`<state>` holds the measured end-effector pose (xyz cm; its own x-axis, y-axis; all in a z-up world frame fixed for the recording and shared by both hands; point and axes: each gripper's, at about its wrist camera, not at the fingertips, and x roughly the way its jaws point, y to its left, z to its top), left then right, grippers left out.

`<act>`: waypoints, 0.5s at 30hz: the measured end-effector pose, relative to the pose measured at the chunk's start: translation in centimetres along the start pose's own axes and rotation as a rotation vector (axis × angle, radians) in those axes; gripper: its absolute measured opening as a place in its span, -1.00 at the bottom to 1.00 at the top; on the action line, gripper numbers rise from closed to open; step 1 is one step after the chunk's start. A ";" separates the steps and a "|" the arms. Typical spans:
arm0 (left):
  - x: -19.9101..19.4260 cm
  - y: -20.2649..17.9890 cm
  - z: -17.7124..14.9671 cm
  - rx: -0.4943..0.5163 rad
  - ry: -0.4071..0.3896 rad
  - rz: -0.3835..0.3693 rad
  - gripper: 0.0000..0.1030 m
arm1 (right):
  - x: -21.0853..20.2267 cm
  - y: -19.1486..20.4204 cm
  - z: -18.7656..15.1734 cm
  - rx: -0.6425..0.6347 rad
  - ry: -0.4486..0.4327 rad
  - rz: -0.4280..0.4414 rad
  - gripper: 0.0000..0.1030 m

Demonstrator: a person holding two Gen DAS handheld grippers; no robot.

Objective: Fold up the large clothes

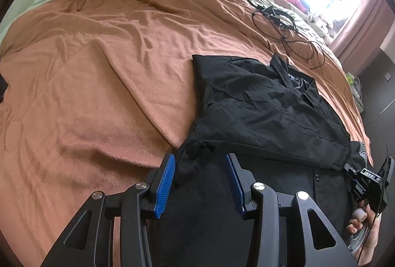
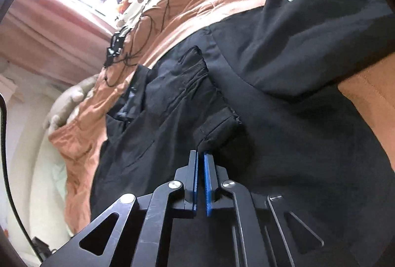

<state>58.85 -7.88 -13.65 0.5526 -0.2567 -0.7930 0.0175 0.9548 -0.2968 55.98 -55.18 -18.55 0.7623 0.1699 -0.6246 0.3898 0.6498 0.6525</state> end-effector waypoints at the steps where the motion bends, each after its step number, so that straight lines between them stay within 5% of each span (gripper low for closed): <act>1: -0.2 0.0 -0.1 0.000 -0.002 0.002 -0.13 | -0.4 0.3 0.1 -0.014 -0.002 0.000 -0.91; 6: -1.1 0.1 -0.2 -0.008 -0.012 0.008 -0.13 | -1.8 0.7 0.2 -0.016 0.018 -0.012 -0.88; 8: -1.4 0.0 -0.1 -0.010 -0.017 0.015 -0.13 | -2.7 0.8 0.6 -0.023 0.013 -0.057 -0.50; 9: -1.6 -0.1 -0.1 -0.010 -0.021 0.019 -0.13 | -3.2 0.7 0.8 -0.024 0.008 -0.071 0.10; 10: -1.7 -0.3 -0.1 -0.009 -0.022 0.020 -0.13 | -3.9 0.4 1.0 -0.020 -0.011 -0.075 0.46; 15: -1.7 -1.0 -0.2 -0.005 -0.012 0.021 -0.13 | -8.0 -1.9 2.1 -0.001 -0.105 -0.089 0.48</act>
<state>57.73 -8.39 -12.12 0.5627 -0.2344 -0.7928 0.0013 0.9592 -0.2827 50.21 -59.28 -13.89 0.7747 0.0331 -0.6314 0.4576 0.6598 0.5961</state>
